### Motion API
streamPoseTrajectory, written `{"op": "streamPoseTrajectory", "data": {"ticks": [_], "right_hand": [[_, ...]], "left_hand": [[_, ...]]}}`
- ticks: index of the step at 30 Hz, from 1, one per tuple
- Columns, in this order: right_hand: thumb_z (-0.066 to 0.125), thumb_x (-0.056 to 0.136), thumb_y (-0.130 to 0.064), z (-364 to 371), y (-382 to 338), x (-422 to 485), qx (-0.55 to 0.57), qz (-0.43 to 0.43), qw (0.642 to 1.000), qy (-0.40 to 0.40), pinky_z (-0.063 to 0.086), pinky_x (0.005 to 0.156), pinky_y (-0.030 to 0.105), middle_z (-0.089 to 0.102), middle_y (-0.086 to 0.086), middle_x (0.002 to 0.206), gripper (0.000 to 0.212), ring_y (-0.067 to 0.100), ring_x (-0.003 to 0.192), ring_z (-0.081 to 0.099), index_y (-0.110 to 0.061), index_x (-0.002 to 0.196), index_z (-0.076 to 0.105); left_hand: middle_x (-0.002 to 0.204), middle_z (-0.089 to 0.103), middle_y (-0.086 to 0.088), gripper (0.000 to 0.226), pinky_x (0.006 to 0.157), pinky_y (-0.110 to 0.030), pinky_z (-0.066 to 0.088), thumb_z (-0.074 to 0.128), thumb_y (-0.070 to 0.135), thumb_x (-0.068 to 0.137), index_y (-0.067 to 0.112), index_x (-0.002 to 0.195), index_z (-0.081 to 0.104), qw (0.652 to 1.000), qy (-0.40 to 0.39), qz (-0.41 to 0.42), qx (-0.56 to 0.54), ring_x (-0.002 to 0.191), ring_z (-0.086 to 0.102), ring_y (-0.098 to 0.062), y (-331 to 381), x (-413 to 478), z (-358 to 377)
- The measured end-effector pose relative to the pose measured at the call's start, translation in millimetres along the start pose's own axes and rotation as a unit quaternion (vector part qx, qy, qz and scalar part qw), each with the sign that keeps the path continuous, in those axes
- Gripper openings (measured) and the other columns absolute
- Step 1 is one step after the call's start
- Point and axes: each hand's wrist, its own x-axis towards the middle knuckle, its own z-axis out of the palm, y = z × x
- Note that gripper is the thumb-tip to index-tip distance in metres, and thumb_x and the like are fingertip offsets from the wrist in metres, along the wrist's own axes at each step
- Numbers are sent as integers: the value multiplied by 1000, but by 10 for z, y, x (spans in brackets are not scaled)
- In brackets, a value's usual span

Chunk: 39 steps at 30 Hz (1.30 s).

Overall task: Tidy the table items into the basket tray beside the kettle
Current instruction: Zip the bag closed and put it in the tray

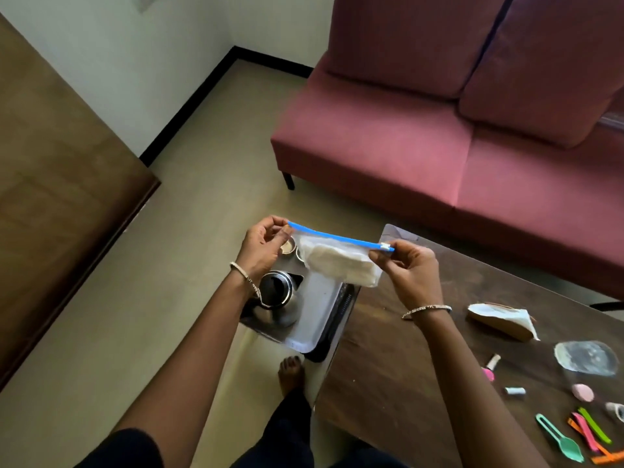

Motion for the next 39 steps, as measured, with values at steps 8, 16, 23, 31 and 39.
{"op": "streamPoseTrajectory", "data": {"ticks": [8, 16, 23, 31, 39], "right_hand": [[76, 87, -15, 924, 453, 581, -47, 62, 996, 43, 46, 59, 22, 70, 7, 73, 13, 5, 63, 55, -6, 84, 67], [76, 87, -15, 1767, 1254, 845, -58, 144, 988, 17, 45, 61, 25, 64, -1, 68, 17, 5, 61, 53, -12, 77, 62], [74, 88, -16, 2035, 1710, 1000, -27, 213, 976, 22, 57, 77, 45, 74, 11, 83, 22, 21, 78, 70, 0, 83, 60], [76, 88, -17, 2062, 1781, 1149, 42, 257, 965, 29, 57, 83, 39, 75, 11, 100, 30, 20, 90, 71, -3, 111, 64], [80, 81, -7, 2033, 1862, 1210, 35, 305, 952, -13, 55, 97, 36, 68, 10, 113, 48, 18, 100, 67, -8, 123, 58]], "left_hand": [[83, 67, -5, 10, 69, -30, 45, 56, 26, 98, 28, 89, 54, 995, -49, -23, 80, 79, 55, -19, -409, 1033, -375], [74, 67, 5, 13, 71, -33, 50, 51, 22, 101, 26, 88, 51, 987, -17, -56, 152, 74, 66, -6, -1335, 1698, -678], [69, 66, 9, 8, 71, -36, 53, 54, 24, 98, 26, 90, 53, 974, -16, -59, 217, 73, 70, -17, -1882, 2012, -746], [76, 72, -2, 17, 81, -31, 53, 54, 36, 97, 20, 100, 59, 972, 32, -77, 218, 79, 71, -21, -2017, 2166, -639], [96, 66, 2, 30, 80, -20, 43, 63, 38, 92, 12, 107, 68, 957, -7, -132, 257, 86, 58, -14, -1976, 2152, -604]]}}
